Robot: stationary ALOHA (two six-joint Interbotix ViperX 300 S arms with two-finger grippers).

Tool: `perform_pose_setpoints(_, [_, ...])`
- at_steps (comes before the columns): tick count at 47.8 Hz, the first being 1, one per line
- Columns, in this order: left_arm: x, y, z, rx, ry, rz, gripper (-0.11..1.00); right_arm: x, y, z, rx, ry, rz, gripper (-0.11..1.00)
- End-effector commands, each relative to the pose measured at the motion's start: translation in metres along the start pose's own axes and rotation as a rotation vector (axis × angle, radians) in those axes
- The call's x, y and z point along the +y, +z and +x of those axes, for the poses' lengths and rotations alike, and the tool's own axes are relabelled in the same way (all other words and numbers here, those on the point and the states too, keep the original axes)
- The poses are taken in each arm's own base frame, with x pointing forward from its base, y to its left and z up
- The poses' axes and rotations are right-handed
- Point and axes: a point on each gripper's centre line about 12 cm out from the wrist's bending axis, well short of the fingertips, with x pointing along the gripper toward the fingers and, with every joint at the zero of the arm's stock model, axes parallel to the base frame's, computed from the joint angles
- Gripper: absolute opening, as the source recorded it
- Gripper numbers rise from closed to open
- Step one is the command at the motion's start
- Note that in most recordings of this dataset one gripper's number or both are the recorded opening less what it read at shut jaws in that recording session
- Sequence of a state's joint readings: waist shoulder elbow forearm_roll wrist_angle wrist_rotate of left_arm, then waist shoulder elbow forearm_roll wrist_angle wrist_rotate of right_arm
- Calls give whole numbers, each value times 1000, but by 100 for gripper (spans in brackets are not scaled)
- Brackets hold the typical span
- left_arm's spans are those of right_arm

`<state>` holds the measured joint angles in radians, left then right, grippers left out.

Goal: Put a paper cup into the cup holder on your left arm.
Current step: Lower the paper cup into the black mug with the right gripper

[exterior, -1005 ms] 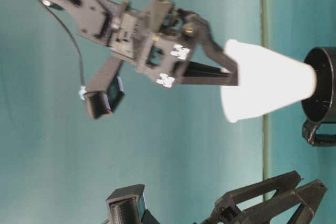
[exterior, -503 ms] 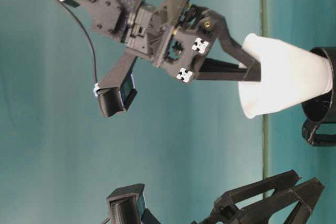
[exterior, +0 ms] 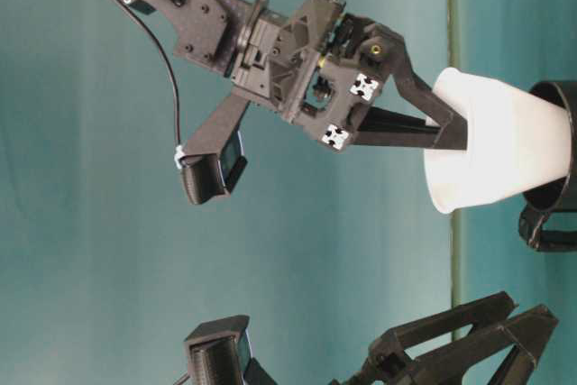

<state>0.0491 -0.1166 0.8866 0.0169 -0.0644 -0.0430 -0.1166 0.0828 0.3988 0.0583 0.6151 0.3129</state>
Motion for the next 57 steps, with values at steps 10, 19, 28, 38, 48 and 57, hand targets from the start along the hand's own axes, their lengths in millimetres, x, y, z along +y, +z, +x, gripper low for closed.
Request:
perform_pose_setpoints(10, [3,9,0,-28,7,-7,87,6,3,2,-8,9,-7,-5])
perform_pose_setpoints(19, [4,8,0,-26,8,-8,87,6,2,5,-12,10,-8,-5])
perform_pose_setpoints(28, [4,8,1,-26,8,-8,87,6,1,7,-11,10,-8,-5])
perform_pose_setpoints(38, [4,7,2,-22,9,-8,87,6,1,9,-6,9,-9,-5])
perform_pose_setpoints(48, [4,8,2,-29,8,-6,87,8,-1,9,-3,11,-14,-5])
perform_pose_setpoints(57, [4,7,3,-28,8,-6,87,8,0,8,-6,12,-14,-4])
